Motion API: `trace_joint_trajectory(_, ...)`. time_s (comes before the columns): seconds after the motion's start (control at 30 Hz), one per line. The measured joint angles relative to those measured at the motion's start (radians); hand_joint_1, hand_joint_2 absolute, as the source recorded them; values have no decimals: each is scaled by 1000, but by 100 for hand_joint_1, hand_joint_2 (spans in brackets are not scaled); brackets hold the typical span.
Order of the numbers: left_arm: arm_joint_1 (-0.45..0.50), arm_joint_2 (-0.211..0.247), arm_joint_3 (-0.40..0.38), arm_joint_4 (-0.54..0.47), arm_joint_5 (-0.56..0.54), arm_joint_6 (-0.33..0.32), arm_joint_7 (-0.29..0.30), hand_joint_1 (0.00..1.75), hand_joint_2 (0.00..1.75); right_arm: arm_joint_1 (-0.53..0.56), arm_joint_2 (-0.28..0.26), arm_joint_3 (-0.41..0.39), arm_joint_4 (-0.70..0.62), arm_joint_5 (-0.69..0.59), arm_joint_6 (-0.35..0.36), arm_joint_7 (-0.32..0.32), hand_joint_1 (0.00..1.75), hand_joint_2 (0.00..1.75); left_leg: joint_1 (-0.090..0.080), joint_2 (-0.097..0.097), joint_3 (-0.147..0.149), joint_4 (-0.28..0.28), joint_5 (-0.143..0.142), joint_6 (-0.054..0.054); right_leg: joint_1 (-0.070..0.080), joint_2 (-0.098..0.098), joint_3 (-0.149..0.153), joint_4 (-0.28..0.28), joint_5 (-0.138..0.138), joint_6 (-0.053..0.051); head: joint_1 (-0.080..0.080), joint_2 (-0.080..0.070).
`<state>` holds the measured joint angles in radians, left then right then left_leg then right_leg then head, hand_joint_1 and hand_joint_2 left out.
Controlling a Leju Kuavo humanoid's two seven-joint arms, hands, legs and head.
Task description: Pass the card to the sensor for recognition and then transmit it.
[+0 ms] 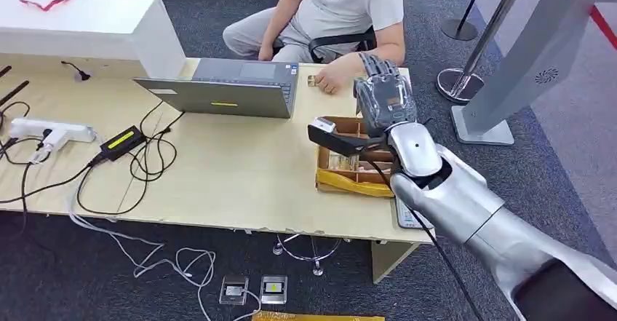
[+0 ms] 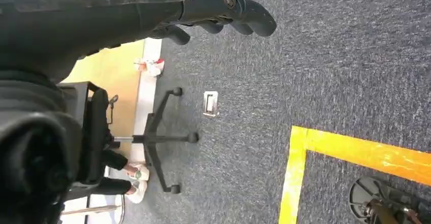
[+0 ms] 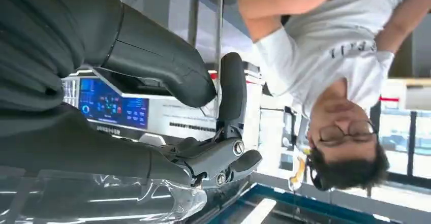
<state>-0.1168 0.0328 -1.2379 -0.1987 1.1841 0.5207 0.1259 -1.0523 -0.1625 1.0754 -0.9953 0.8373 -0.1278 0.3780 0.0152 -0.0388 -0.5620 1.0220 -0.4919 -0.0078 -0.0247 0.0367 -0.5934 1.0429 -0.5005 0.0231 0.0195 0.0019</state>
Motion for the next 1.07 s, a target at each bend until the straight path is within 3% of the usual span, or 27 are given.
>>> trace_joint_trajectory(0.87,0,0,2,0,32,12,20,0,0,-9,53,3,23,-71,-36,-43,175,175,0,0,0,0,0,0,0,0,0,0,0,0,0,0)
trace_joint_trajectory(0.9,0,0,2,0,34,12,20,0,0,-9,55,3,26,-71,-36,-43,168,175,0,0,0,0,0,0,0,0,0,0,0,0,0,0)
trace_joint_trajectory(1.07,0,0,2,0,35,12,20,0,0,-9,56,3,35,-66,-42,-40,168,175,0,0,0,0,0,0,0,0,0,0,0,0,0,0)
